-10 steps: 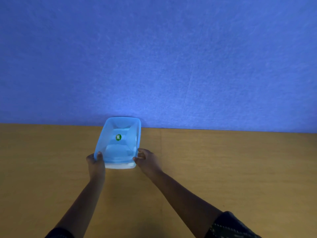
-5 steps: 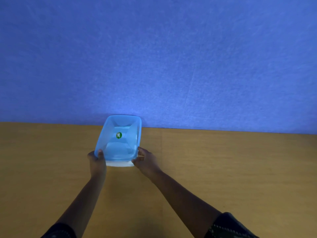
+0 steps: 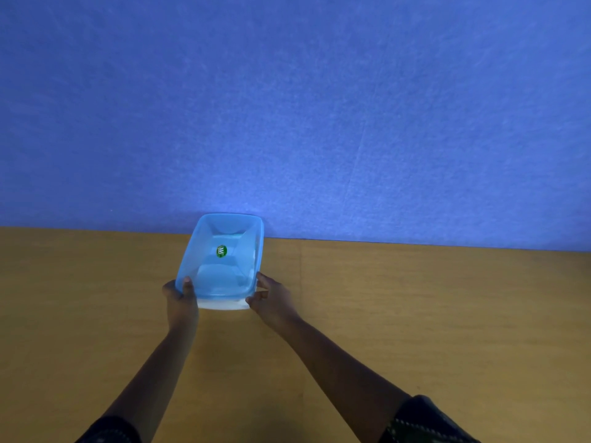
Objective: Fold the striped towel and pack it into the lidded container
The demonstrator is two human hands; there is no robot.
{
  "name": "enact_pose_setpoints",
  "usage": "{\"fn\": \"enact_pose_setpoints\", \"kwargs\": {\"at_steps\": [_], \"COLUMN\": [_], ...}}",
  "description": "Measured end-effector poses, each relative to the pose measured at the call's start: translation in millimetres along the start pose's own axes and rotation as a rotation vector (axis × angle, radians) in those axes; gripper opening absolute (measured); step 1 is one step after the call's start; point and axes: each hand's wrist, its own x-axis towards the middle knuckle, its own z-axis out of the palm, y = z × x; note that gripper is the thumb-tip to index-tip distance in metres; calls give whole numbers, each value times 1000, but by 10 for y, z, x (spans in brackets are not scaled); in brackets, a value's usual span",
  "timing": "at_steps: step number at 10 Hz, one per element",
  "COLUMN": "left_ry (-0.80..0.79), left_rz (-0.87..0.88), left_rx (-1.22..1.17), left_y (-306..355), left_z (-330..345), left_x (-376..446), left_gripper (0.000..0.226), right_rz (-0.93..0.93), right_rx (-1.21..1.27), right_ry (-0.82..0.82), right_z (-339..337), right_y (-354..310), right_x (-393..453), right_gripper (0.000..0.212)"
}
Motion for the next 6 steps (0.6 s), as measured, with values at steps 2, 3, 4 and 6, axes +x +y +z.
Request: {"fn": "enact_pose_setpoints", "kwargs": {"at_steps": [2, 3, 4, 6], "left_ry": [7, 11, 29, 141], "left_rz": [-4, 10, 34, 425], "left_rx": [29, 51, 171, 485], "left_y": [-2, -3, 30, 154], "left_z": [2, 13, -1, 36], "left_x": [-17, -26, -43, -285], "left_gripper": [39, 38, 39, 48], "right_rz": [2, -15, -21, -141], "right_rx": [16, -19, -148, -400], "right_ry": [-8, -12, -14, 29], "right_z": [4, 13, 30, -47], "right_y": [33, 64, 75, 106], "right_x": [19, 26, -11, -58], "right_gripper": [55, 58, 65, 66]}}
